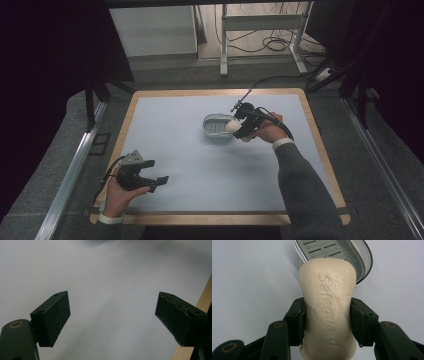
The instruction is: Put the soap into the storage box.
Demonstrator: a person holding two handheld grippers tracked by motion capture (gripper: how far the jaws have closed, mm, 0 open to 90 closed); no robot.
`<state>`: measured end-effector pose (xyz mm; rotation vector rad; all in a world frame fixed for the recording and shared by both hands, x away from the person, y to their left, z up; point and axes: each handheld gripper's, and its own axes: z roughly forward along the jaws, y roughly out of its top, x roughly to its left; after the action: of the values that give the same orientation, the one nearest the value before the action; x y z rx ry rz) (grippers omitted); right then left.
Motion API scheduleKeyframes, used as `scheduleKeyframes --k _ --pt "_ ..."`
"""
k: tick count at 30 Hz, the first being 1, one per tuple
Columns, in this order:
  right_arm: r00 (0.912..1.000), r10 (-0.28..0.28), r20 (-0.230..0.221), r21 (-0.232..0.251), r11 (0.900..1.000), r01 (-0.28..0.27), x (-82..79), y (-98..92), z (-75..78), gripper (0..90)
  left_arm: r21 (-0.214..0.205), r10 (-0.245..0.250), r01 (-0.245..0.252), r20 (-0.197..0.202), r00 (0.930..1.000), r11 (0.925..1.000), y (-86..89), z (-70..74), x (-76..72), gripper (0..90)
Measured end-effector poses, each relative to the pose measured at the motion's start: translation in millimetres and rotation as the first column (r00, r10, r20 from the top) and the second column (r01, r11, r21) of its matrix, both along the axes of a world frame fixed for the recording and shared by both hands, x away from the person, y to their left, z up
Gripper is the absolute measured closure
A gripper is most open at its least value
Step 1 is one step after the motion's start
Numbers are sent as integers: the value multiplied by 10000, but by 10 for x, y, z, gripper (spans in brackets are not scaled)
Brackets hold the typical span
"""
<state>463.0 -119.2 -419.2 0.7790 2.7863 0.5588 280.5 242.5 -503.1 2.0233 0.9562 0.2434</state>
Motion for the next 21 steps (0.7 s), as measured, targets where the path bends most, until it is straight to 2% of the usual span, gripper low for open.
scheduleKeyframes --k 4,8,21 --pt "10000 -51 40 -15 10000 51 57 9 16 494 275 201 -202 30 9998 9994 1 -4 0 132" --pt "9999 -31 153 -141 9999 33 83 24 13 494 188 151 -152 44 9999 9997 7 8 -7 132" --pt "10000 69 -42 -312 9995 -70 248 87 -7 494 227 114 -114 -35 9999 9997 -5 5 -3 132"
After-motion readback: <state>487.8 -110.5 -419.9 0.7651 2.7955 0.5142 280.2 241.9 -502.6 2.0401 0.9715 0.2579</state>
